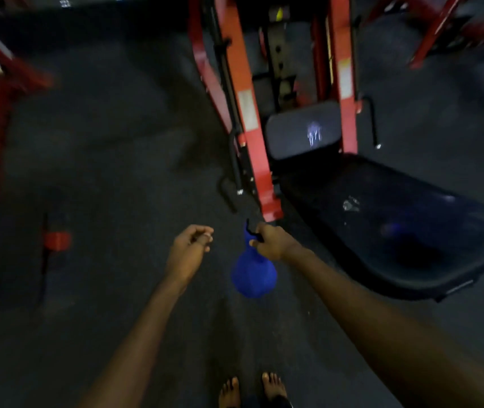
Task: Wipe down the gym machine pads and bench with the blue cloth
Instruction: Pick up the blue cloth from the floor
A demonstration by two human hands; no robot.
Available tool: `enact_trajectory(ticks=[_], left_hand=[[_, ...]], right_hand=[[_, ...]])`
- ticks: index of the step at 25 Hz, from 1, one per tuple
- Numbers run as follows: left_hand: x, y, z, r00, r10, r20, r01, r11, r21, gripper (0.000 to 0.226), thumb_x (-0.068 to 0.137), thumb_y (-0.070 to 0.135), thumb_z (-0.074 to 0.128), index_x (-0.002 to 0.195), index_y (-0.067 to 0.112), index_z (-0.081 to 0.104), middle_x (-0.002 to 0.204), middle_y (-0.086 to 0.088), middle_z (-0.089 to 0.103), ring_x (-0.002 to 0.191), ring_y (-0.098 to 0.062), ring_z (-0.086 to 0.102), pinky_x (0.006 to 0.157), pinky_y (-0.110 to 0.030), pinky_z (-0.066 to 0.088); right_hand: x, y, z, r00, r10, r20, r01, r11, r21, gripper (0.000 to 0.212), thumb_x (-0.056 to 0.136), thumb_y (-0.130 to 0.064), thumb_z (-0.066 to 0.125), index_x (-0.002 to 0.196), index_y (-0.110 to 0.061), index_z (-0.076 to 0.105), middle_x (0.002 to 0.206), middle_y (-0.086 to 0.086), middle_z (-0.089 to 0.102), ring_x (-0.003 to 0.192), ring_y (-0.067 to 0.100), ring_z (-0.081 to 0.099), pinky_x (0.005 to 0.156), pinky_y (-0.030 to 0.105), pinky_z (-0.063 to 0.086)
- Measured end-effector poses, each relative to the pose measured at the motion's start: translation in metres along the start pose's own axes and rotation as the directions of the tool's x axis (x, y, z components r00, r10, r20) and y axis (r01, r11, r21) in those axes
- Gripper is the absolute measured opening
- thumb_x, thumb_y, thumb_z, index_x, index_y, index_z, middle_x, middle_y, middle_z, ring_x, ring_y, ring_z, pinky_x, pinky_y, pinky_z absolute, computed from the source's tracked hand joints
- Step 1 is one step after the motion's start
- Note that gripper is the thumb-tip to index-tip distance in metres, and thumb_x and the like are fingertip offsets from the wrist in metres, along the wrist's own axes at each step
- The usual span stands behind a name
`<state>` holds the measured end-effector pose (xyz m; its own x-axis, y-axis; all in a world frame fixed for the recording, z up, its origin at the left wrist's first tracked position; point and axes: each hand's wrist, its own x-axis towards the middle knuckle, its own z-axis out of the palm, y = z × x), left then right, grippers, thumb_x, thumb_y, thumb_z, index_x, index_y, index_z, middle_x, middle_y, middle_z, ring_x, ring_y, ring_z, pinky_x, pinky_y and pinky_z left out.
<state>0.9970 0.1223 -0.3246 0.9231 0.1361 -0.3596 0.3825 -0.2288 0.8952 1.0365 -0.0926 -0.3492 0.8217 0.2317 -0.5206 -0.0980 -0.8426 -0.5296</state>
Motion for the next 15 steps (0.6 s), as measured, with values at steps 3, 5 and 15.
enact_trajectory(ticks=[3, 5, 15], left_hand=[[-0.028, 0.096, -0.024, 0.997, 0.075, -0.036, -0.076, 0.997, -0.014, 0.017, 0.097, 0.002, 0.053, 0.106, 0.006, 0.067, 0.088, -0.004, 0.065, 0.075, -0.010, 0.058, 0.055, -0.006, 0.043], [-0.044, 0.154, -0.039, 0.990, 0.132, -0.046, -0.133, 0.991, -0.005, 0.017, 0.097, 0.002, 0.052, 0.105, 0.005, 0.067, 0.088, -0.005, 0.065, 0.076, -0.012, 0.057, 0.054, -0.006, 0.043], [-0.058, 0.309, -0.062, 0.988, 0.142, -0.056, -0.144, 0.989, -0.019, 0.024, 0.100, 0.015, 0.050, 0.082, 0.015, 0.066, 0.085, -0.003, 0.064, 0.080, -0.020, 0.058, 0.060, -0.023, 0.042]], right_hand=[[-0.054, -0.054, -0.094, 0.986, 0.044, -0.163, -0.003, 0.970, 0.244, 0.019, 0.099, -0.018, 0.057, 0.113, -0.006, 0.055, 0.096, 0.012, 0.062, 0.086, 0.026, 0.064, 0.070, 0.030, 0.047], [-0.090, -0.088, -0.155, 0.974, 0.077, -0.213, 0.010, 0.925, 0.379, 0.007, 0.099, -0.014, 0.055, 0.096, -0.008, 0.054, 0.074, 0.009, 0.057, 0.061, 0.020, 0.055, 0.048, 0.025, 0.043], [-0.219, -0.185, -0.355, 0.897, 0.066, -0.438, 0.344, 0.517, 0.784, 0.023, 0.081, -0.002, 0.029, 0.066, -0.015, 0.041, 0.046, -0.002, 0.036, 0.030, 0.009, 0.030, 0.032, 0.014, 0.019]])
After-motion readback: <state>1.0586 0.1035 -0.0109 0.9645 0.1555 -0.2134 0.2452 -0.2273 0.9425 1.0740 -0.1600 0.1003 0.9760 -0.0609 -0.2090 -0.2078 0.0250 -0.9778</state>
